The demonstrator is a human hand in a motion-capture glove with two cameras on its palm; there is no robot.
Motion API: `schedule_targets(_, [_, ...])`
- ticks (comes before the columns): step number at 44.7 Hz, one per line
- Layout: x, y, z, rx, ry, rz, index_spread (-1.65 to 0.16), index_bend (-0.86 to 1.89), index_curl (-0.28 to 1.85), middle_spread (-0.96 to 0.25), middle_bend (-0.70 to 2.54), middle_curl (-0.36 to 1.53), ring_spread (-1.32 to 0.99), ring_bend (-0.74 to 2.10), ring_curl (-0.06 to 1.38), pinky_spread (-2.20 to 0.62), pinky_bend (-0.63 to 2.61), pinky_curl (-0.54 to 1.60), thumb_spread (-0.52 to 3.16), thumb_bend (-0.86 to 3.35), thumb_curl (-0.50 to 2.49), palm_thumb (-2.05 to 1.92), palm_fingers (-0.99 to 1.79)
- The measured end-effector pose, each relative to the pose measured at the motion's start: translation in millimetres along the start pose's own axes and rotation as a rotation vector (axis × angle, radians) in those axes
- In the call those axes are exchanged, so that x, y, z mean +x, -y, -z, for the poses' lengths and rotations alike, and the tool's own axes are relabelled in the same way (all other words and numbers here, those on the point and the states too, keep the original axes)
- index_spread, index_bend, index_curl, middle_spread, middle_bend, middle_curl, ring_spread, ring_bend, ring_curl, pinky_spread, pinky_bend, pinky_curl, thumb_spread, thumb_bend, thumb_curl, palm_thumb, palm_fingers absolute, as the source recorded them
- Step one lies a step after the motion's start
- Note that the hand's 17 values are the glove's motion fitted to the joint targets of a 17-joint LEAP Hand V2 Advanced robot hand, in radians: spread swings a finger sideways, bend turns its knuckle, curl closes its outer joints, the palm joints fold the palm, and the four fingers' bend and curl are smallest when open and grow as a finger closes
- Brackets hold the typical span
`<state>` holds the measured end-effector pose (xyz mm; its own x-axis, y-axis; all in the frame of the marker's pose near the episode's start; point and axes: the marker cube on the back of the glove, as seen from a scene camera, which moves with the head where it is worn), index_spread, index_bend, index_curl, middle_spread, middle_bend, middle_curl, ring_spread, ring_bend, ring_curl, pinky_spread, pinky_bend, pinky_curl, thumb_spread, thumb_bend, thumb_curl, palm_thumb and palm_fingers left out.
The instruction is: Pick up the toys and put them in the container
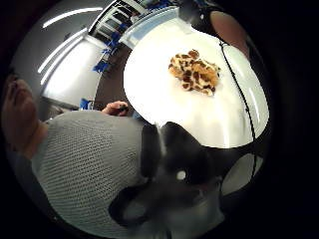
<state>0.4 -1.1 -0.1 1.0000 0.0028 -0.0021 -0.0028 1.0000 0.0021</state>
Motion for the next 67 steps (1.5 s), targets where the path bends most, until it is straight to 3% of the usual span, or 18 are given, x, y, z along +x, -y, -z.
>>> schedule_targets(10, [1,3,4,0.006,-0.018,-0.014,-0.31,0.21,0.13,-0.18,0.16,0.05,-0.19,0.32,0.10,0.02,0.61,0.21,1.01,0.02,0.06,0.01,0.31])
schedule_targets(23, [-6,14,5,0.004,-0.010,-0.017,-0.38,0.21,0.21,-0.22,0.17,0.11,-0.24,0.36,0.13,0.02,0.65,0.25,1.30,-0.01,0.13,-0.01,0.26])
schedule_targets(43, [-26,181,20,-0.041,0.001,0.094,-0.39,0.14,0.24,-0.21,0.18,0.18,-0.23,0.47,0.19,0.03,0.80,0.31,1.34,-0.03,0.18,-0.04,0.11])
schedule_targets(54, [-22,191,-24,-0.114,-0.007,0.081,-0.39,0.16,0.25,-0.20,0.19,0.22,-0.22,0.52,0.21,0.03,0.86,0.33,1.34,-0.02,0.20,-0.02,0.07])
schedule_targets(67, [-19,143,-163,-0.344,-0.040,-0.014,-0.39,0.15,0.27,-0.20,0.18,0.26,-0.21,0.55,0.23,0.03,0.93,0.35,1.36,0.00,0.25,0.04,0.05])
